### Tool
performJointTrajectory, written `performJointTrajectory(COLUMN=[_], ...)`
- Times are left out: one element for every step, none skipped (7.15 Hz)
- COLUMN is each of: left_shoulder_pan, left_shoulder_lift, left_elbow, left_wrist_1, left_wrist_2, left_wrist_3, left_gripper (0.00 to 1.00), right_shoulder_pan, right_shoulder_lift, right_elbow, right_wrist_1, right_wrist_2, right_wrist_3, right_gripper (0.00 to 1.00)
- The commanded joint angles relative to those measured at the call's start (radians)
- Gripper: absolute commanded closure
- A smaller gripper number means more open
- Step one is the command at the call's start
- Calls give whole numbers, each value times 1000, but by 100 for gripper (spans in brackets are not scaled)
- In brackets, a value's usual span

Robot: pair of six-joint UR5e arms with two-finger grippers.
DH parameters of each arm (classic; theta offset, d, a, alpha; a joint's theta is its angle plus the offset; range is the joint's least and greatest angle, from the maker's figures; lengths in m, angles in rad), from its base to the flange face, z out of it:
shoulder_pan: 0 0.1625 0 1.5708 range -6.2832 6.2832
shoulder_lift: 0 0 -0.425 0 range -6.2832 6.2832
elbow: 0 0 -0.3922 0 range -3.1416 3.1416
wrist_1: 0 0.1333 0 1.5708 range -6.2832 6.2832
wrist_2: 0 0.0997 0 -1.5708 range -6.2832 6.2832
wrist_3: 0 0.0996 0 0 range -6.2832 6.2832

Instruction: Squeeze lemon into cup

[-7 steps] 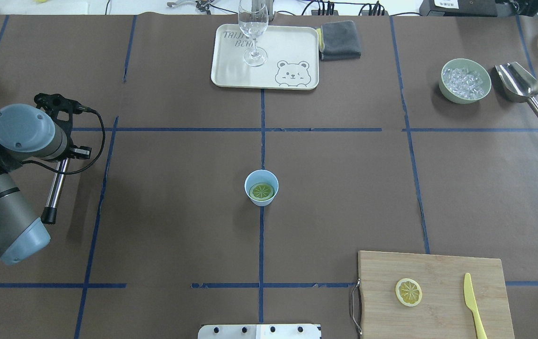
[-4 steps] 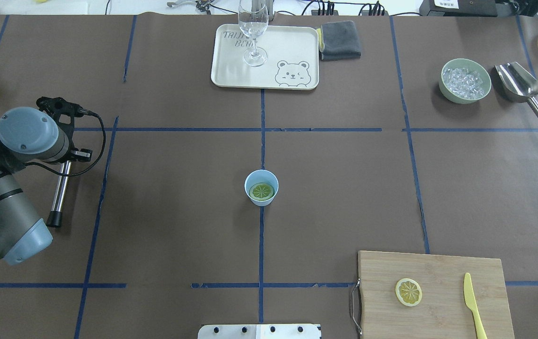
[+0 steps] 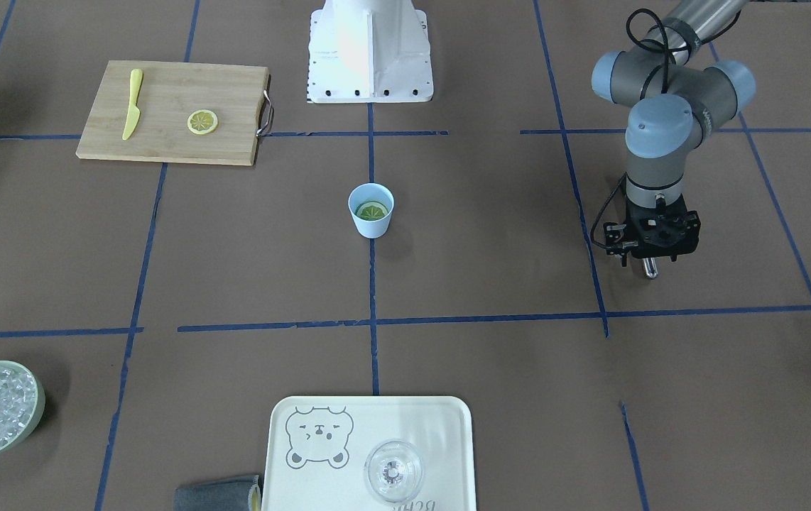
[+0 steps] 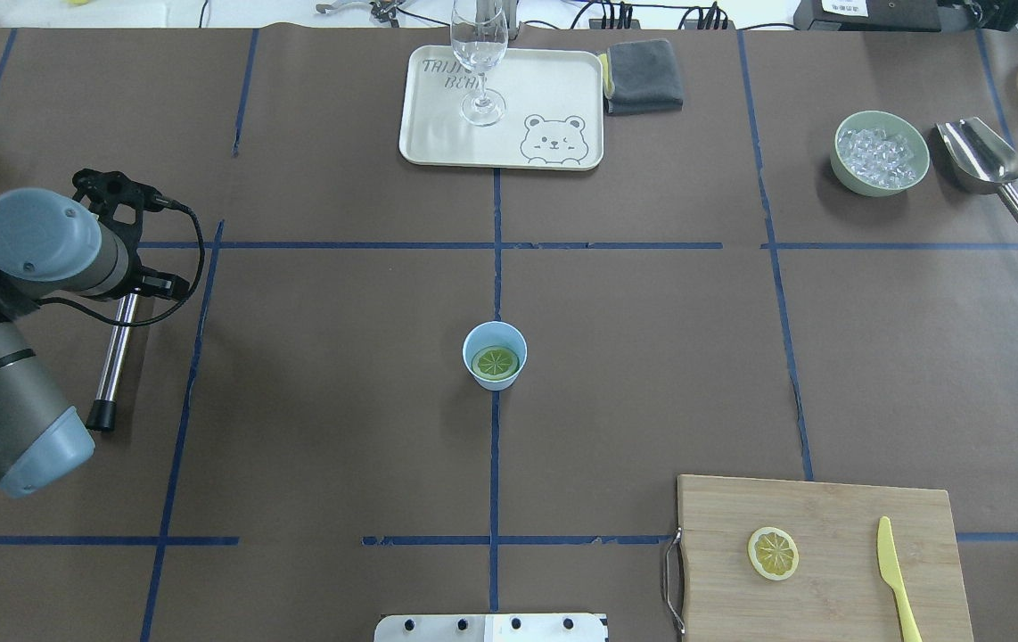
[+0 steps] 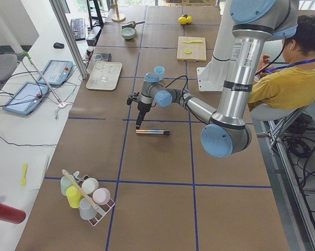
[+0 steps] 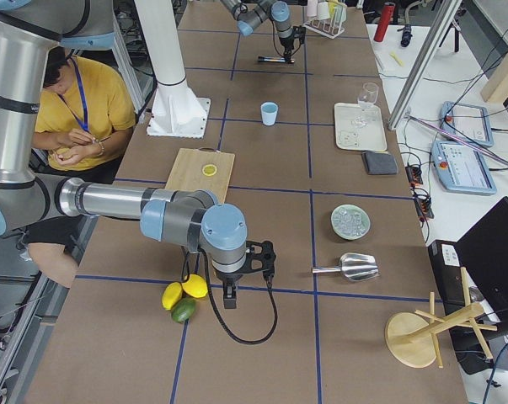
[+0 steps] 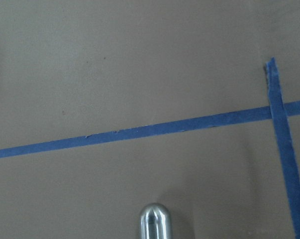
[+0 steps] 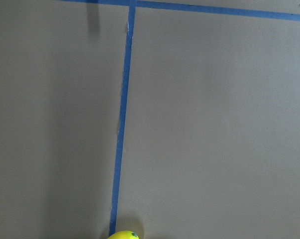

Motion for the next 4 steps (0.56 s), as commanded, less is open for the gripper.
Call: performJointTrajectory(left_shoulder_pan=[-178, -318, -428, -547], left_shoulder_lift=[5, 36, 91, 147], left_elbow=[-68, -67, -62, -35], left_wrist_1=[7, 10, 12, 15], left_wrist_2=[-165, -303, -342, -424], left_wrist_3=[220, 353, 546, 678], left_gripper=[0, 0, 0, 0], right_shoulder_pan=[0, 0, 0, 0], right_shoulder_lift=[0, 0, 0, 0], right_elbow=[-3, -3, -3, -5], right_wrist_1=[0, 0, 0, 0], right_wrist_2=[2, 2, 2, 2], right_wrist_3=[0, 0, 0, 0], right_gripper=[0, 0, 0, 0])
